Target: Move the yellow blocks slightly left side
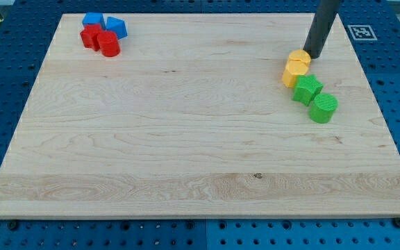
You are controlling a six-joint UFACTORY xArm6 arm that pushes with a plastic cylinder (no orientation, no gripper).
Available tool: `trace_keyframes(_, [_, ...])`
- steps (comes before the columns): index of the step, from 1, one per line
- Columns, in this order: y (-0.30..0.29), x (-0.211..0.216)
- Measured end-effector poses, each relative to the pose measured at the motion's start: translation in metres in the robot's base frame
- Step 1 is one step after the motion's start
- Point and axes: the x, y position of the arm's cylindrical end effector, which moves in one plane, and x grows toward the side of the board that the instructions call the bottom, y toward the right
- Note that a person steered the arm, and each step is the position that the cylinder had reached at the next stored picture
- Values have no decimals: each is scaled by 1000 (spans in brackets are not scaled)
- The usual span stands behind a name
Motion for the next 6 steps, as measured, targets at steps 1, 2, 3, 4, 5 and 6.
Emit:
trace_keyframes(1, [0,0])
trace_keyframes(2, [9,0])
trace_keyframes(3, [18,0])
trace_keyframes(4, [18,0])
trace_keyframes(5, [17,0])
trace_keyframes(6, [17,9])
